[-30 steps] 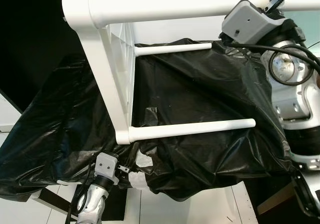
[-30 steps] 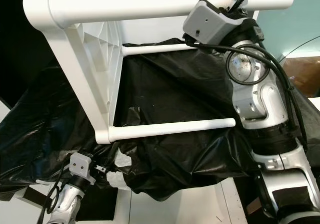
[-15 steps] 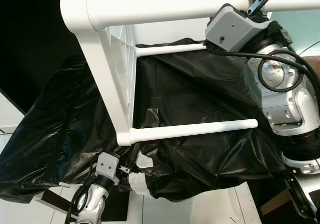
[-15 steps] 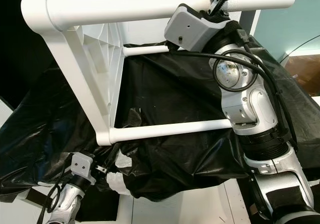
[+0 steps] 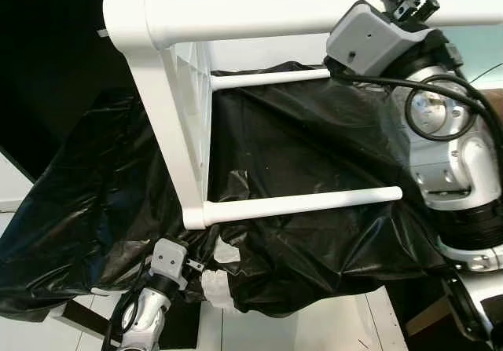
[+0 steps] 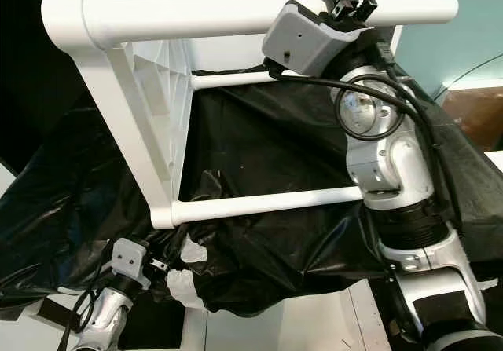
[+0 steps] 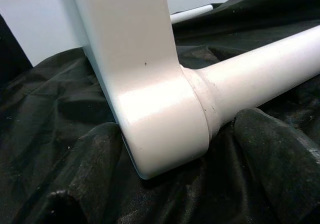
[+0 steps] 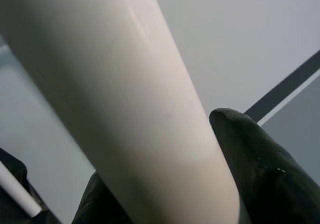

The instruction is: Building children table

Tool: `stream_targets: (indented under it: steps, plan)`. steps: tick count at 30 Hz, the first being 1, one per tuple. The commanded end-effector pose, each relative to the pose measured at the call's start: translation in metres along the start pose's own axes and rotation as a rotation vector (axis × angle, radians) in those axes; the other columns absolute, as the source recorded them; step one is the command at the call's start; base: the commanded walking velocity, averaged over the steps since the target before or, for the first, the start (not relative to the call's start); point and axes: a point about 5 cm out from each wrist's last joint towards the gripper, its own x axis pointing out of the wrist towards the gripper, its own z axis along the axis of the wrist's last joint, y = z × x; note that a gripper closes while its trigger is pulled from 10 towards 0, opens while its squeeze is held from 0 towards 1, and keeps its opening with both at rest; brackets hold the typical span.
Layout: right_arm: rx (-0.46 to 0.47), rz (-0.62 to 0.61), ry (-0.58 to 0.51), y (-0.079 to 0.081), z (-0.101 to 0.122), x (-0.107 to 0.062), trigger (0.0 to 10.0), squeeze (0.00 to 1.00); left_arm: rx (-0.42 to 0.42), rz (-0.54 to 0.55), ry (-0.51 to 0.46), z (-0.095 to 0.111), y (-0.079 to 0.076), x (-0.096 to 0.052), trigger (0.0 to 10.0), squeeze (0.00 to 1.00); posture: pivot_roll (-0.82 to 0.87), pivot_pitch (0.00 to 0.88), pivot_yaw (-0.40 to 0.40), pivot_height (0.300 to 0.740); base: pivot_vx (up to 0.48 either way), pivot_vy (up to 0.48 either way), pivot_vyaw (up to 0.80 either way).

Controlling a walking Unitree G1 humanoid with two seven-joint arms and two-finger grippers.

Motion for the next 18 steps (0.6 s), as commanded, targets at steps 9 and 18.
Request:
stream_targets:
  steps: [9, 18]
  plan:
    - [0.324, -0.092, 0.220, 0.004, -0.037, -0.010, 0.0, 0.00, -0.147, -0.134, 0.419, -0.056, -0.037, -0.053, 10.0, 0.00, -0.11, 0.059, 0.033, 0.740, 0.000, 0.000, 0.00]
    - [0.337, -0.186, 0.275, -0.005, -0.047, -0.014, 0.0, 0.00, -0.144, -0.141, 0.420, -0.056, -0.036, -0.053, 10.0, 0.00, -0.11, 0.062, 0.038, 0.740, 0.000, 0.000, 0.00]
